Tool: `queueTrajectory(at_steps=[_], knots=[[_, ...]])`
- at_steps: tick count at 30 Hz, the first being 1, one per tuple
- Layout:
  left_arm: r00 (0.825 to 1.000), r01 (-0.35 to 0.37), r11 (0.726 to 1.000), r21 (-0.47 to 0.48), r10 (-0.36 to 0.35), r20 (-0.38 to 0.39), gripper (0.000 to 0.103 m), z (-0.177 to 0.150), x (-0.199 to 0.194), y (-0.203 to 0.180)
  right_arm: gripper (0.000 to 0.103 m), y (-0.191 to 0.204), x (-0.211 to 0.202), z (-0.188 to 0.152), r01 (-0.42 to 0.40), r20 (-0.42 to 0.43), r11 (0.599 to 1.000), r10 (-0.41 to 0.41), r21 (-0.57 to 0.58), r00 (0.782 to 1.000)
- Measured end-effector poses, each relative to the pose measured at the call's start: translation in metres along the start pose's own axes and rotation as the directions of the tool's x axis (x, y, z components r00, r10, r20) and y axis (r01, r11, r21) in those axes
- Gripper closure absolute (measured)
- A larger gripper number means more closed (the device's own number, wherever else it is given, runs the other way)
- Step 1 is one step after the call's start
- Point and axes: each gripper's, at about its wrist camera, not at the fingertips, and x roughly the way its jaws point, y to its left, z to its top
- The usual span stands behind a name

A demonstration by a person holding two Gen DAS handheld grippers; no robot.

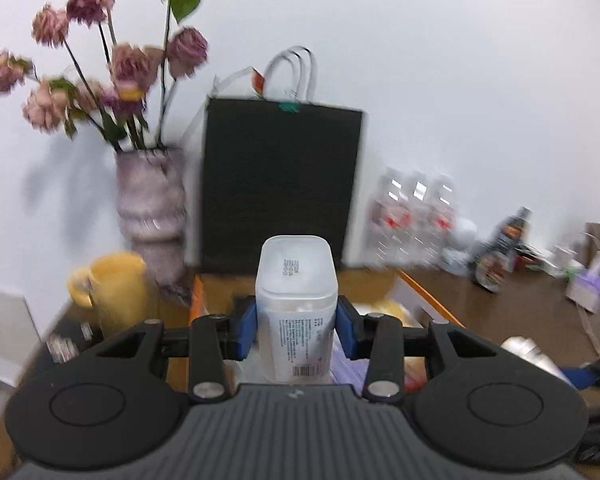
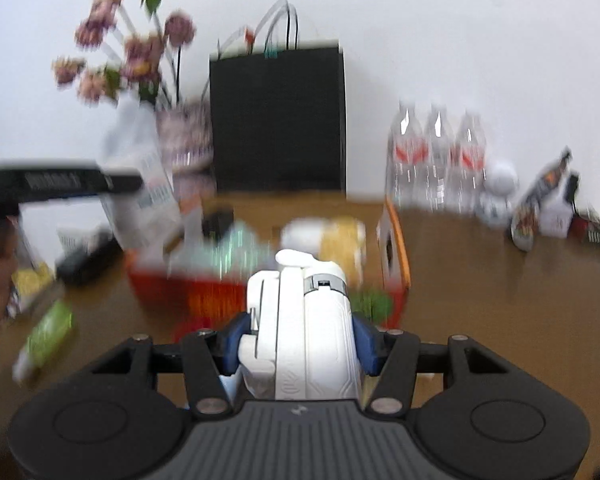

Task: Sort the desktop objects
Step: 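Carry the container and white device into the cardboard box and release both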

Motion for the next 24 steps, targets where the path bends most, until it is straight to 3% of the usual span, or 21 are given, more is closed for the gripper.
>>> queueTrajectory(at_steps=[3, 5, 8, 10, 12, 14, 16, 21, 24], knots=[[0.998, -0.015, 0.998, -0.055, 0.012, -0.064, 0.062, 0.002, 0.044, 0.023, 0.05, -0.002, 0.033, 0.037, 0.0, 0.014, 0.999, -0.001, 0.046, 1.0], [0.986, -0.052, 0.998, -0.018, 0.048, -0.162, 0.062, -0.007, 0.075, 0.025, 0.05, -0.003, 0.061, 0.05, 0.008, 0.005, 0.998, -0.009, 0.069, 1.0], [0.952, -0.096, 0.993, 0.061, 0.11, -0.286, 0.062, -0.018, 0.112, 0.023, 0.05, -0.005, 0.111, 0.063, 0.004, -0.034, 0.993, 0.0, 0.116, 0.999], [0.92, -0.099, 0.992, 0.081, 0.122, -0.373, 0.061, -0.024, 0.13, 0.023, 0.05, -0.002, 0.145, 0.064, 0.028, -0.082, 0.992, -0.018, 0.12, 0.996], [0.901, -0.07, 0.996, 0.063, 0.09, -0.424, 0.046, -0.028, 0.139, 0.025, 0.05, 0.005, 0.175, 0.059, 0.058, -0.142, 0.994, -0.044, 0.093, 0.989], [0.907, -0.027, 0.999, 0.034, 0.038, -0.42, 0.016, -0.028, 0.139, 0.027, 0.05, 0.009, 0.196, 0.051, 0.054, -0.216, 0.995, -0.033, 0.09, 0.976], [0.921, -0.001, 1.0, 0.012, 0.006, -0.389, 0.006, -0.024, 0.132, 0.028, 0.05, 0.007, 0.211, 0.045, 0.046, -0.269, 0.991, -0.011, 0.124, 0.963], [0.939, -0.029, 0.999, 0.019, 0.034, -0.343, 0.004, -0.014, 0.117, 0.028, 0.046, 0.01, 0.232, 0.034, 0.045, -0.374, 0.988, 0.014, 0.151, 0.927], [0.931, -0.044, 0.999, 0.006, 0.043, -0.362, 0.003, -0.01, 0.113, 0.032, 0.035, 0.011, 0.216, 0.04, 0.014, -0.342, 0.99, 0.036, 0.142, 0.939]])
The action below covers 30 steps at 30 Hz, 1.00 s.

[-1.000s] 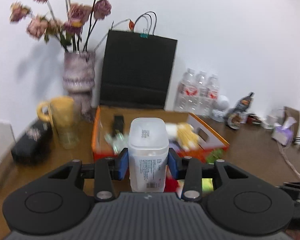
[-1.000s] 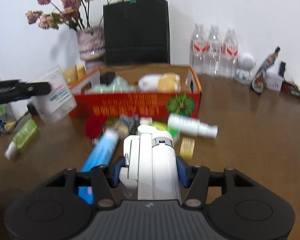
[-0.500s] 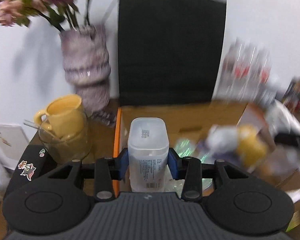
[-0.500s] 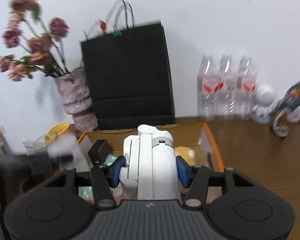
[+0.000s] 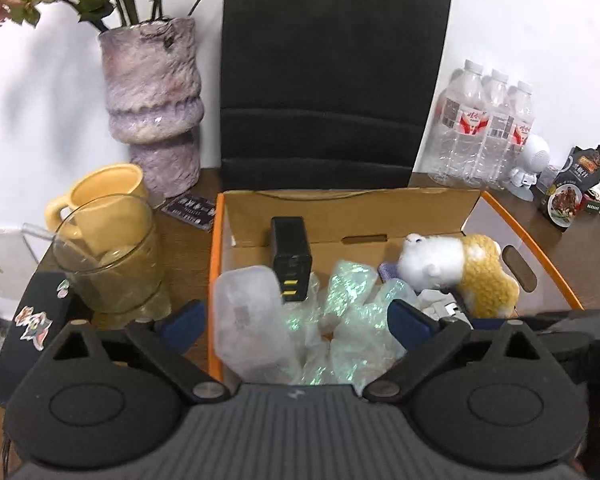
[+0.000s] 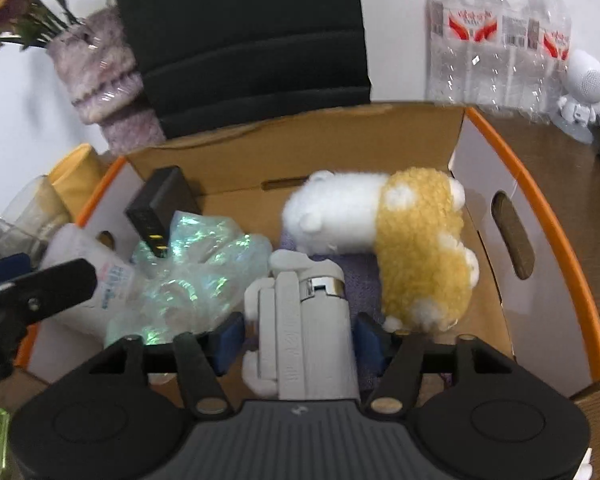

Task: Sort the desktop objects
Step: 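Carry the container and white device into the cardboard box and release both, then move both tools back over the objects on the desk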

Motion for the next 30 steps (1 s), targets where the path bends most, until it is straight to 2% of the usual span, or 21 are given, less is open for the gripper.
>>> queueTrajectory(at_steps=[3, 5, 8, 15, 17, 22, 26, 30], knots=[[1.0, -0.007, 1.0, -0.026, 0.006, -0.021, 0.003, 0.002, -0.001, 0.008, 0.011, 0.0, -0.025, 0.002, 0.027, 0.064, 1.0, -0.026, -0.014, 0.998], [1.0, -0.001, 1.0, -0.027, 0.001, -0.025, 0.003, 0.002, -0.002, 0.008, 0.009, -0.003, -0.036, 0.004, 0.057, 0.073, 0.998, -0.056, -0.021, 0.996], [0.999, 0.008, 1.0, 0.002, -0.008, -0.032, 0.003, 0.0, -0.002, 0.002, 0.009, -0.008, -0.04, 0.005, 0.079, 0.039, 0.997, -0.078, -0.028, 0.996], [0.998, -0.033, 0.996, 0.082, 0.036, -0.042, 0.001, -0.011, 0.003, -0.021, 0.009, -0.014, -0.045, -0.005, 0.1, 0.01, 0.994, -0.099, -0.054, 0.995], [0.999, -0.039, 0.996, 0.083, 0.041, -0.024, 0.001, -0.012, -0.007, -0.028, 0.009, -0.015, -0.055, -0.01, 0.088, 0.023, 0.995, -0.086, -0.051, 0.996], [0.996, -0.039, 0.996, 0.077, 0.032, 0.086, 0.0, -0.028, -0.064, -0.05, 0.009, -0.021, -0.098, -0.027, 0.064, 0.096, 0.998, -0.061, -0.029, 0.993], [0.989, -0.038, 0.996, 0.081, 0.026, 0.146, 0.0, -0.06, -0.107, -0.06, 0.003, -0.036, -0.136, -0.067, 0.023, 0.182, 1.0, -0.024, 0.005, 0.983], [0.986, -0.023, 1.0, -0.018, 0.026, 0.163, 0.0, -0.12, -0.139, -0.059, 0.003, -0.048, -0.154, -0.131, 0.059, 0.204, 0.997, -0.066, 0.04, 0.977]])
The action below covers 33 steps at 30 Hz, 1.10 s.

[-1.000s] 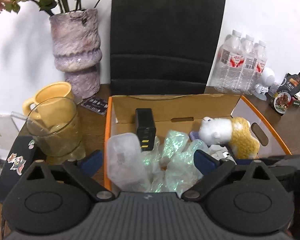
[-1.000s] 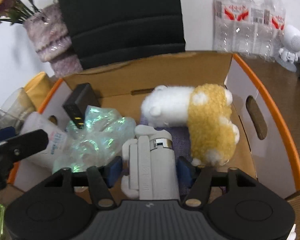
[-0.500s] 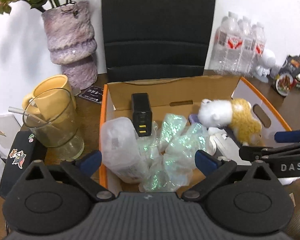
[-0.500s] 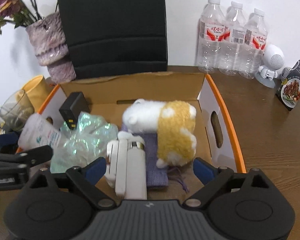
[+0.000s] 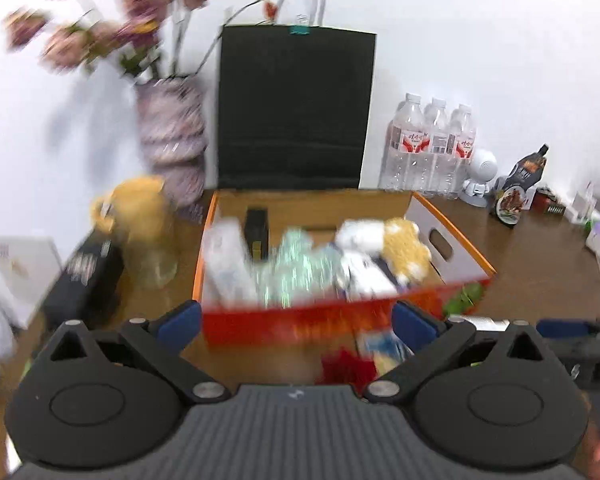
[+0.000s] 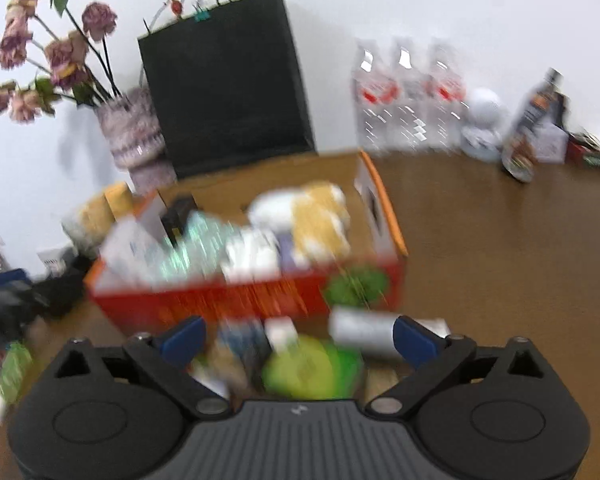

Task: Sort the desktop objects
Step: 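Move both tools back over the objects on the desk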

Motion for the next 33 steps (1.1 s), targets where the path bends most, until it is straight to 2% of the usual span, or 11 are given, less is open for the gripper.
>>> queueTrajectory(at_steps=[3, 6, 8, 11, 18, 22, 33], knots=[[0.999, -0.037, 0.999, -0.012, 0.037, -0.02, 0.0, -0.05, -0.015, -0.008, 0.003, -0.005, -0.016, -0.046, 0.032, 0.031, 0.999, -0.031, -0.04, 0.999], [0.999, -0.005, 1.0, -0.005, 0.005, -0.052, 0.0, -0.09, -0.021, -0.013, 0.003, -0.006, -0.025, -0.081, 0.056, 0.04, 0.997, -0.054, -0.057, 0.998], [0.997, 0.006, 1.0, 0.006, -0.005, -0.083, 0.0, -0.11, -0.022, -0.013, 0.003, -0.002, -0.028, -0.096, 0.055, 0.04, 0.995, -0.052, -0.085, 0.998], [0.996, -0.024, 0.999, 0.045, 0.028, -0.083, 0.0, -0.126, -0.022, -0.011, 0.002, 0.003, -0.029, -0.113, 0.05, 0.033, 0.992, -0.046, -0.112, 0.998], [0.994, -0.034, 0.999, 0.023, 0.036, -0.1, 0.0, -0.129, -0.011, -0.002, 0.0, 0.008, -0.024, -0.123, 0.057, 0.008, 0.99, -0.056, -0.13, 0.998], [0.993, -0.047, 0.998, 0.05, 0.052, -0.108, 0.0, -0.131, -0.008, -0.006, 0.0, 0.012, -0.023, -0.124, 0.071, 0.0, 0.986, -0.072, -0.148, 0.997], [0.993, -0.043, 0.998, 0.048, 0.048, -0.11, 0.0, -0.131, -0.007, -0.006, 0.0, 0.012, -0.023, -0.124, 0.071, 0.0, 0.987, -0.072, -0.147, 0.997]])
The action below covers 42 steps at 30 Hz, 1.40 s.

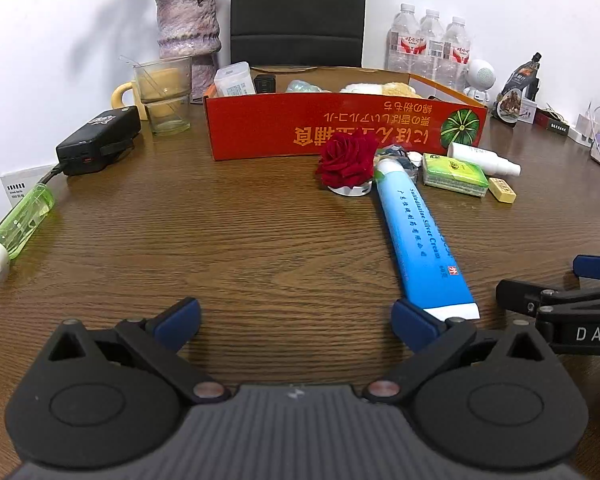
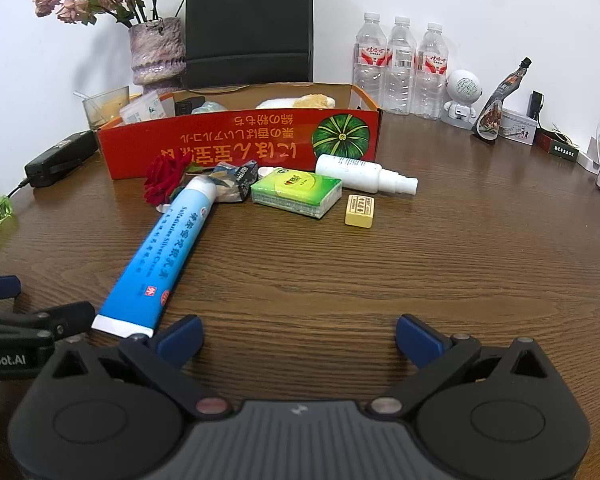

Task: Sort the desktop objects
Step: 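Move both tools back over the objects on the desk, then grasp the green bottle with the left tool while the right tool grasps the blue ointment tube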

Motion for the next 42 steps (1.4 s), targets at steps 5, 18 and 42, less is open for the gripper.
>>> queueTrajectory(at_steps=[5, 18, 42], knots=[[1.0, -0.001, 1.0, 0.001, 0.001, -0.001, 0.0, 0.001, 0.001, -0.001, 0.0, 0.0, 0.0, 0.0, 0.0, 0.0, 1.0, 0.0, 0.0, 1.0], [1.0, 0.004, 1.0, 0.001, -0.004, 0.0, 0.0, 0.001, 0.001, -0.001, 0.0, -0.001, 0.0, 0.0, 0.001, 0.0, 1.0, -0.001, 0.0, 1.0], [0.966, -0.256, 0.965, -0.051, 0.254, -0.049, 0.051, 0.049, 0.017, 0.219, 0.022, 0.06, 0.031, 0.06, -0.103, 0.023, 0.993, 0.104, -0.052, 0.994]])
